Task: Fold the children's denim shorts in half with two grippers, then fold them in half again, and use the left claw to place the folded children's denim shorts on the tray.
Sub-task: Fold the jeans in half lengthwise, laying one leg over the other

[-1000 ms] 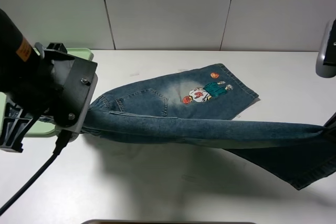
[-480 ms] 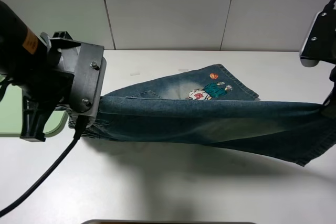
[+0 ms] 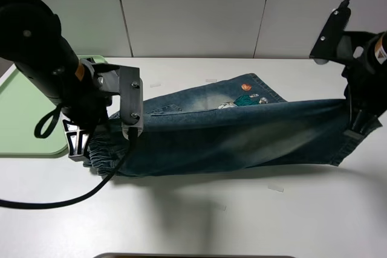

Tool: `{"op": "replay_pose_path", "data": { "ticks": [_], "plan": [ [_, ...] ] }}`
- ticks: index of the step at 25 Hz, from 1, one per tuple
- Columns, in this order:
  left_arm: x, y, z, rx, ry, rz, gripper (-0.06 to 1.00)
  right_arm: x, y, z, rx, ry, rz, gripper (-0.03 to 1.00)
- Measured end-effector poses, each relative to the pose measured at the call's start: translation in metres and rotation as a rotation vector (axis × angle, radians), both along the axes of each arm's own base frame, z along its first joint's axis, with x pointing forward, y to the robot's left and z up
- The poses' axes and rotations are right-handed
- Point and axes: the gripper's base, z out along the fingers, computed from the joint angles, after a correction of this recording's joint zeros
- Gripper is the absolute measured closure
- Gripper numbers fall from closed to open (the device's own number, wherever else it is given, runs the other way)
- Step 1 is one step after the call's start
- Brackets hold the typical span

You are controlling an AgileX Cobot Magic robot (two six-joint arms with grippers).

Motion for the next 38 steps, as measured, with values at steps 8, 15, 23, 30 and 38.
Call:
{"op": "replay_pose_path", "data": {
  "ticks": [8,15,23,30,38],
  "plan": [
    [0.014,0.004,-0.011,0.022,-0.05,0.097,0.91,0.062,0.031,0.012,0.061,-0.08,-0.013,0.99],
    [0.035,0.033,-0.011,-0.036,-0.089,0.306,0.91,0.105,0.056,-0.005,0.133,-0.08,-0.028,0.99],
    [0.051,0.042,-0.035,-0.041,-0.068,0.362,0.91,0.136,0.075,-0.027,0.195,-0.088,-0.031,0.99],
    [0.059,0.038,-0.038,-0.101,-0.126,0.337,0.91,0.144,0.068,-0.043,0.199,-0.065,-0.073,0.99],
    [0.06,0.037,-0.038,-0.115,-0.138,0.332,0.54,0.145,0.066,-0.043,0.208,-0.065,-0.096,0.51]
  ]
}}
